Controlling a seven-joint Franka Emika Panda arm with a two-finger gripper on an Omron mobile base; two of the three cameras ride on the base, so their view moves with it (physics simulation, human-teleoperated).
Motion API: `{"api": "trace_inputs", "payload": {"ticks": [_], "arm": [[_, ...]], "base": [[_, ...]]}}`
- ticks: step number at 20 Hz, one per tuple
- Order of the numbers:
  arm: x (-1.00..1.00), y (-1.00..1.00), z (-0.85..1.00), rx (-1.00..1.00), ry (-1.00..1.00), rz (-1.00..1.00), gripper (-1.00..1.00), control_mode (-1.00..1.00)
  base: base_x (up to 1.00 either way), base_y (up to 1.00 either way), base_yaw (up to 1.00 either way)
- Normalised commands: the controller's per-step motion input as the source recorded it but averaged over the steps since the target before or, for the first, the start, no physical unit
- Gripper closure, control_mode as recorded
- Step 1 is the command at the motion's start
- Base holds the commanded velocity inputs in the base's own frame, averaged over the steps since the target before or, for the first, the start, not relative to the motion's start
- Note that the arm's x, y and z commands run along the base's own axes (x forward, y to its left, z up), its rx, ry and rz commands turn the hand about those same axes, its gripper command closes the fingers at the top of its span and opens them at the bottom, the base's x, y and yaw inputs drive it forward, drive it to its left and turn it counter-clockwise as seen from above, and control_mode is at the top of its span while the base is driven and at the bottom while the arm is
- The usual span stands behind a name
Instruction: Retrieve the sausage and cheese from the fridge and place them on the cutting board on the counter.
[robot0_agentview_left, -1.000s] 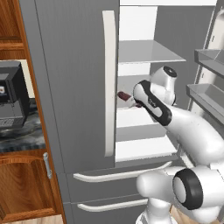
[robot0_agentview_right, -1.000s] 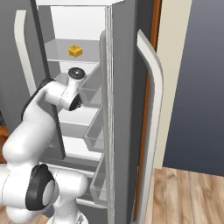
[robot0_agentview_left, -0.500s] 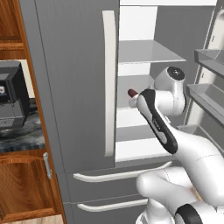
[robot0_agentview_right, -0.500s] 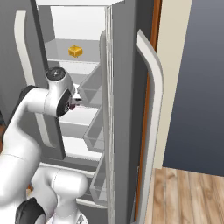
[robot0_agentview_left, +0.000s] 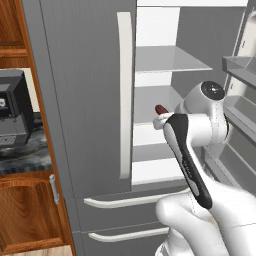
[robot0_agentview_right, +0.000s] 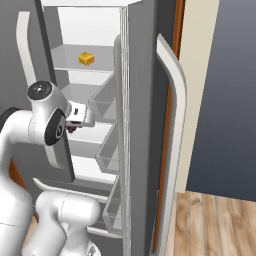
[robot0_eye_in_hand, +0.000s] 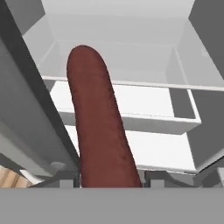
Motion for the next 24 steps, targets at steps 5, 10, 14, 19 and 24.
{"api": "trace_inputs", "payload": {"ticks": [5, 10, 14, 19, 24], "arm": [[-0.59, -0.05, 0.02, 0.01, -0.02, 0.00, 1.00, -1.00], [-0.25, -0.02, 0.00, 0.00, -0.01, 0.00, 1.00, -1.00], [0.00, 0.00, 0.00, 0.00, 0.00, 0.00, 1.00, -1.00], [0.00, 0.00, 0.00, 0.00, 0.00, 0.00, 1.00, -1.00], [0.00, 0.00, 0.00, 0.00, 0.00, 0.00, 1.00, 1.00]], "base": [[0.00, 0.00, 0.00], [0.00, 0.00, 0.00], [0.00, 0.00, 0.00], [0.00, 0.00, 0.00], [0.00, 0.00, 0.00]]}}
